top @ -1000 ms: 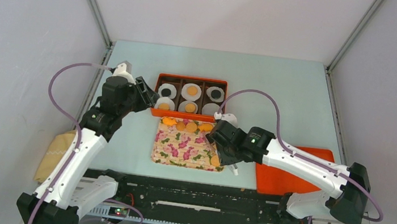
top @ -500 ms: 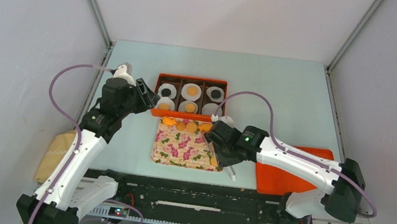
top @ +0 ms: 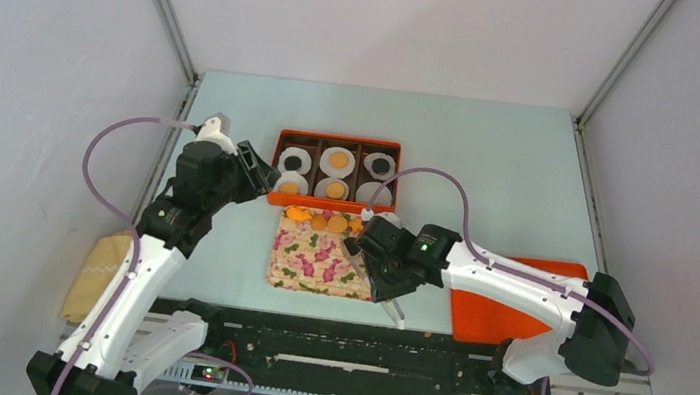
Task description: Pack the cookies
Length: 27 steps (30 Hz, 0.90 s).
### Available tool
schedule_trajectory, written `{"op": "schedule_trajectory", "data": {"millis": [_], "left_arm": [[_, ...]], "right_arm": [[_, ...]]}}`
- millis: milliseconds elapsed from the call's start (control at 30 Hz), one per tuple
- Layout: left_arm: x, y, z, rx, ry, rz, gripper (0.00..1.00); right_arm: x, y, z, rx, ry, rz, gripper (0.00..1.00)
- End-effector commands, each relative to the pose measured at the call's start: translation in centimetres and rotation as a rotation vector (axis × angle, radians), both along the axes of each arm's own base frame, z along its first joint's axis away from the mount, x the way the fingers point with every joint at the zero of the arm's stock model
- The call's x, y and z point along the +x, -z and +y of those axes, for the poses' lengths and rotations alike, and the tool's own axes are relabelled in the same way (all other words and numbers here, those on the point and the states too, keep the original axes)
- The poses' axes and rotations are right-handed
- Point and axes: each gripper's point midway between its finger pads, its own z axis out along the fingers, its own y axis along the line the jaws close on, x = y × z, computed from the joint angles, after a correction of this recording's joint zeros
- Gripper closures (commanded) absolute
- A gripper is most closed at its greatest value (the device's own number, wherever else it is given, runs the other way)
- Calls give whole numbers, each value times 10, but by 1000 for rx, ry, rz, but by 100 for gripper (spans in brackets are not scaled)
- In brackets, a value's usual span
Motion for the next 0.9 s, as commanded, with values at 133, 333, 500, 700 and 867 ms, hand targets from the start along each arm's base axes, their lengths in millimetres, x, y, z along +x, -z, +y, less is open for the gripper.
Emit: {"op": "schedule_trajectory", "data": {"millis": [133,333,500,700,867], "left_arm": [[-4,-1,1,-17,-3,-7,45],[0,-9,3,-12,-19,-19,45],[2,-8,5,-3,-27,-13,45],[8,-5,3,4,-24,0,46],[13,-5,4,19,-28,4,46]], "right_arm": [[27,-57,20,135,15,-150,79],[56,-98,20,182,43,-243,84],[81,-114,9,172,73,-303,85],[130,-115,-15,147,162,-339,85],[158,-102,-20,109,175,-346,86]]}}
